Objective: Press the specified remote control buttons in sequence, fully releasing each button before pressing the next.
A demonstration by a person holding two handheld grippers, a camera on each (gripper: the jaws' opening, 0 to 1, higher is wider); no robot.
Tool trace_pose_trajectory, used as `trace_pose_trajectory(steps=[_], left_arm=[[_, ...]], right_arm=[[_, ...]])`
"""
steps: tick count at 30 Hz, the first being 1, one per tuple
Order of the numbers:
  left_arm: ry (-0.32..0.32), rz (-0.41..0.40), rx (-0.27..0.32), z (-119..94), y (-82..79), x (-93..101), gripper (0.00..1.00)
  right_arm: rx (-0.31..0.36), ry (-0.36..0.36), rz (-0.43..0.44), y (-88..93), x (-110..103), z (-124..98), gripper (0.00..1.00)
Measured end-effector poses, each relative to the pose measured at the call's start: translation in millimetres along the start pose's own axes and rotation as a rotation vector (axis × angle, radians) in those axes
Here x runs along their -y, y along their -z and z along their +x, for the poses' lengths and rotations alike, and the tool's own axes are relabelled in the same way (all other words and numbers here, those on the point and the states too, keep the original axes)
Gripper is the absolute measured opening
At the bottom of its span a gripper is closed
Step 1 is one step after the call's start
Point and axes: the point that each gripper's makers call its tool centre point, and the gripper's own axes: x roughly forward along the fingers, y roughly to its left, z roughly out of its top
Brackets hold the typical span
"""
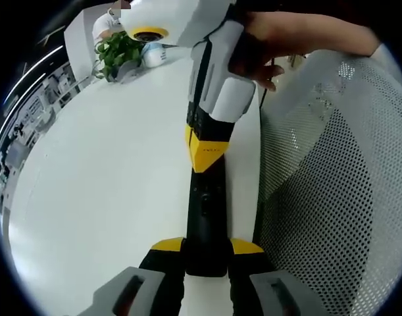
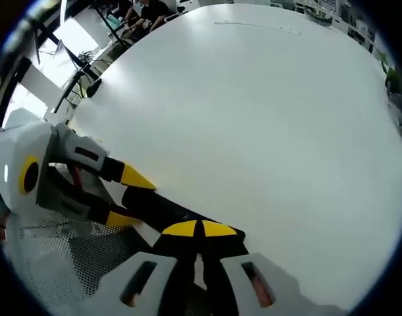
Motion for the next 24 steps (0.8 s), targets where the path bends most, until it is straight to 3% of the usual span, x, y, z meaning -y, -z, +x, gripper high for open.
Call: trace_pose_trajectory(steps=[10, 24], left_arm=[[-0.004, -0.008, 0.005, -0.2, -0.2, 0.3, 0.24], [-0.006, -0.01, 0.006, -0.4, -0.6, -0.1, 0.24]], right_arm=[[-0.003, 0.011, -0.072, 0.1, -1.3, -0.1, 0.0], [-0.006, 0.011, -0.073, 0.1, -1.4, -0.4, 0.0]])
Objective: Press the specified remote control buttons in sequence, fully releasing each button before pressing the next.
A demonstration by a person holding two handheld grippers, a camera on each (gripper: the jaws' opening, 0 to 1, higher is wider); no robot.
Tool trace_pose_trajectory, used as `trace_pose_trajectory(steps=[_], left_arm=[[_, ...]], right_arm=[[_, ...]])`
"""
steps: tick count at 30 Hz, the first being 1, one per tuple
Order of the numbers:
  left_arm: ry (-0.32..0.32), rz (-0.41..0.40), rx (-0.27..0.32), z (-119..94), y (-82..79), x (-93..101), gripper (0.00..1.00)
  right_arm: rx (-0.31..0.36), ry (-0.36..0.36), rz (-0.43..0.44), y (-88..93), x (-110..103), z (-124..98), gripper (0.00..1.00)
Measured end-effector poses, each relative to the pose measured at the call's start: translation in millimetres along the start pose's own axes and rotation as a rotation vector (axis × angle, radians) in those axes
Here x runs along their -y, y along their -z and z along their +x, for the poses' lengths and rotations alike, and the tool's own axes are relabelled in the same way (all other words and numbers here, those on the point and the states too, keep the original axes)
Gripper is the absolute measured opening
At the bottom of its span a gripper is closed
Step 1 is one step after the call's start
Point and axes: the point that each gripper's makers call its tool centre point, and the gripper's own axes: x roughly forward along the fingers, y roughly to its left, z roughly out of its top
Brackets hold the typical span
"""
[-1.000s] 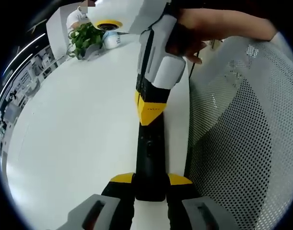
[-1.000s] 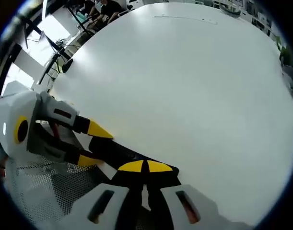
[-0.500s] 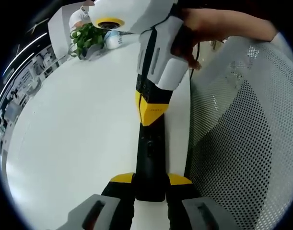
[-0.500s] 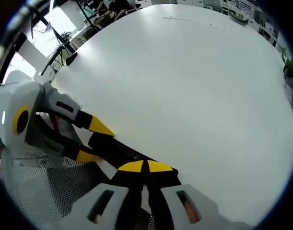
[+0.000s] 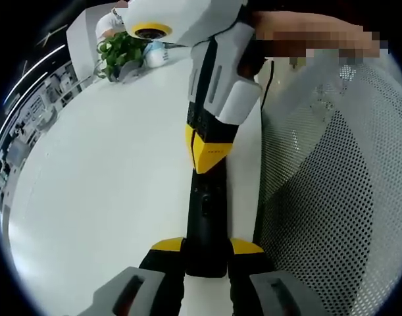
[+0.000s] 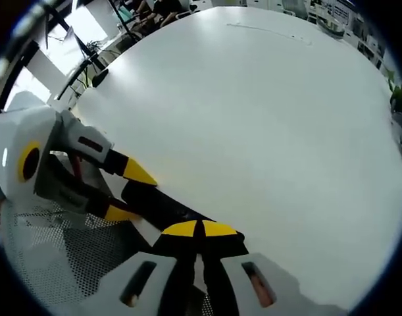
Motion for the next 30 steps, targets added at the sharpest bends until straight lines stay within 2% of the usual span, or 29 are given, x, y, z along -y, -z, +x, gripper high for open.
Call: trace_pose_trajectory(steps=[13, 30], left_arm=[[0.003, 0.004, 0.003, 0, 0.0, -0.3, 0.24], [0.006, 0.005, 0.005, 1, -0.3, -0.5, 0.24]], right_arm=[[0.001, -0.007, 0.013, -0.4, -1, 1, 0.0], [-0.021, -0.056, 0.025, 2.6, -10, 1, 0.0]])
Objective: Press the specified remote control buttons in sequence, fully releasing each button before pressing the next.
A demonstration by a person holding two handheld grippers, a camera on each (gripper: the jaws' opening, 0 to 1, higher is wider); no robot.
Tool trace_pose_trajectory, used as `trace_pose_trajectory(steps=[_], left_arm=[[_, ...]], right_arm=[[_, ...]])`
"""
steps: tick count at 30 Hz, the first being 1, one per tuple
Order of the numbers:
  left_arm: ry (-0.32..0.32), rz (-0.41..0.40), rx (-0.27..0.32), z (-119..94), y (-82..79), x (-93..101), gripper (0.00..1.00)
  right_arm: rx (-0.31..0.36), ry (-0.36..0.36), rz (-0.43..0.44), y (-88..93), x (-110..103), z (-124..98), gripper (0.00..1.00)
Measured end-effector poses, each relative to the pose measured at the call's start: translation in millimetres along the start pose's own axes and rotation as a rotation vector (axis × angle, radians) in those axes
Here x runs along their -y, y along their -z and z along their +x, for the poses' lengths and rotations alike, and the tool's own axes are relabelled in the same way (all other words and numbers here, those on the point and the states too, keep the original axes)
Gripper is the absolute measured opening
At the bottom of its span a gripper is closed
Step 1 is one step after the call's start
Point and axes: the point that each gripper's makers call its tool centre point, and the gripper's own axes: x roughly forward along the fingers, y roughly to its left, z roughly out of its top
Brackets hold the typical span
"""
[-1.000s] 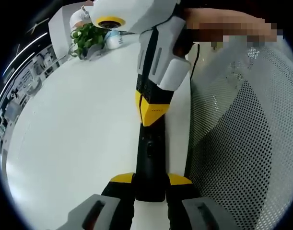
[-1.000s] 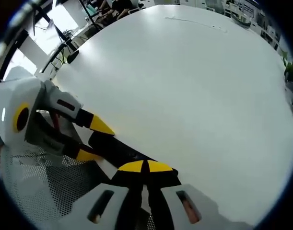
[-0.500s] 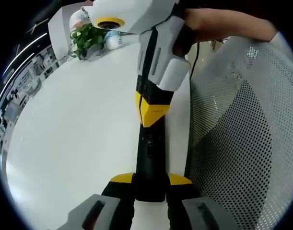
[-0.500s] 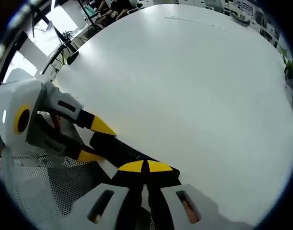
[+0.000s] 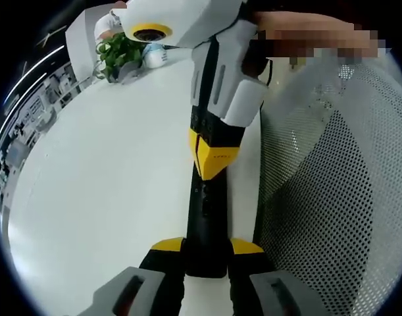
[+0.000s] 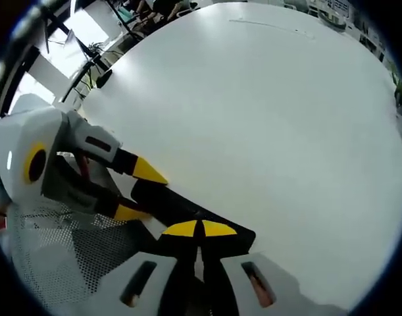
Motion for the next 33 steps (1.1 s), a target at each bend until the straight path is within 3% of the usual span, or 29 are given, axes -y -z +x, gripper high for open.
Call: trace_pose_trajectory(steps=[33], left_arm=[[0.002, 0.003, -0.004, 0.0, -0.3, 0.9, 0.25]], right_arm=[[-0.053, -0.012, 0.045, 6.9, -3.3, 1.2, 0.0]])
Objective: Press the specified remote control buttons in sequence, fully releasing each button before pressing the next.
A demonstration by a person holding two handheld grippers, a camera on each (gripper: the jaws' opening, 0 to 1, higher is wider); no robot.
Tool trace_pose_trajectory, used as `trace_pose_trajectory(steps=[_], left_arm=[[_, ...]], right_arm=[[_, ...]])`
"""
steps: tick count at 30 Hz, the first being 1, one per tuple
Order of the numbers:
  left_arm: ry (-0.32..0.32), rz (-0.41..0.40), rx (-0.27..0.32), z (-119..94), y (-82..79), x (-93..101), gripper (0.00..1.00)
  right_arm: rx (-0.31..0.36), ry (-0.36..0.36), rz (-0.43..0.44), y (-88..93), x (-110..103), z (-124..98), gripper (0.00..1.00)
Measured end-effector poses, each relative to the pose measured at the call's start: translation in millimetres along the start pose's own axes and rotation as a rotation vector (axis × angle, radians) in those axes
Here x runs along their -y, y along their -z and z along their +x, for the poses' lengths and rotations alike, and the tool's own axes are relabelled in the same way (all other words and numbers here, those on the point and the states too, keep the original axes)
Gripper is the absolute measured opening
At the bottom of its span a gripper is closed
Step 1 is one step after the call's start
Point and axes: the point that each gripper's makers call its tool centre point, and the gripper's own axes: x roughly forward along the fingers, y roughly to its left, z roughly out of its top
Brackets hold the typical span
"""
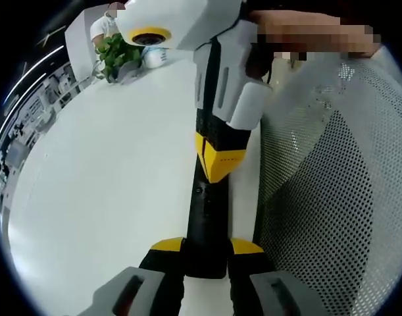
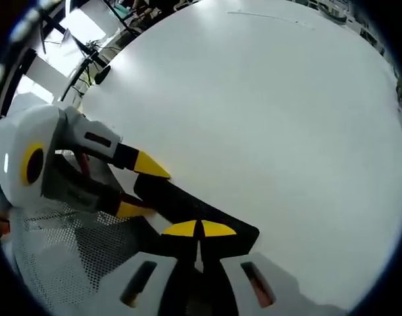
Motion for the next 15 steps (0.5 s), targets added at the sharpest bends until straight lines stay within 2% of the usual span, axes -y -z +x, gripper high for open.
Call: trace_pose_trajectory(steps=[7, 15], left_arm=[[-0.001, 0.001, 0.0, 0.0, 0.3, -0.1, 0.25], [-0.003, 0.012, -0.001, -0.2, 0.4, 0.5, 0.25]], right_arm=[[-0.012, 0.004, 0.006, 0.0, -0.8, 0.7, 0.0], [0.011, -0.014, -0.006, 1.0, -1.2, -0.4, 0.0]])
